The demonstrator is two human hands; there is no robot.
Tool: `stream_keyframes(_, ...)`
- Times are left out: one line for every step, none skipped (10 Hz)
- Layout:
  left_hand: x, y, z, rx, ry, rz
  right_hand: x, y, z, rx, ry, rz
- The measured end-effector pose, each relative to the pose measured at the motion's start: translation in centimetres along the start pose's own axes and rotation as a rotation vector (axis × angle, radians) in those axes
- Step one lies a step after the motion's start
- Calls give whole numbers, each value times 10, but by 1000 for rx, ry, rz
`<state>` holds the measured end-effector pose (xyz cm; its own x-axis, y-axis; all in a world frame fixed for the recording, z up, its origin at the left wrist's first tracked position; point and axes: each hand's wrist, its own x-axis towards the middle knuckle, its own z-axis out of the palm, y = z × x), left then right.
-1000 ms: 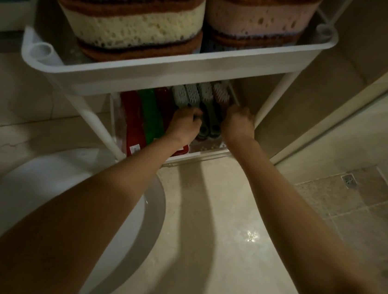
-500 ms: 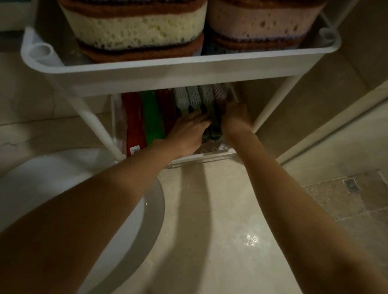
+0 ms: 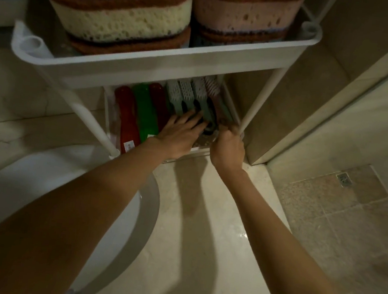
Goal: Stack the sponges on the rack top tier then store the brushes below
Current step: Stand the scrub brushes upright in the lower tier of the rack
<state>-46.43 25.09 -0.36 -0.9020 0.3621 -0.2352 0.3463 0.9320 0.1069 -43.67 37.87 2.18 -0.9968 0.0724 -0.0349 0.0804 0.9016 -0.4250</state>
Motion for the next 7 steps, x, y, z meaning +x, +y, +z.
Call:
stream_keyframes(1,2,-2,-17,-14,-19,3,2,-1,-54,-25,-11)
stream_keyframes(2,4,-2,-10,-33,-37,4,2,-2,-70,-32,-27)
stream_keyframes(3,5,-5,-31,-53,-53,5,3,-4,-69,-46,-39)
stream_keyframes(3,7,-8,-59,-37,-55,6,7,-7,-31,-55,-70)
stream_keyframes(-2,9,-11,-103,28,-77,3,10,-11,23,-50,-98)
stream_keyframes(-12,12,-17,-175,77,-138,-2,12,-15,81,-32,-110)
stream_keyframes(-29,16,-30,-310,157,-254,-9,7,-21,121,-16,-111)
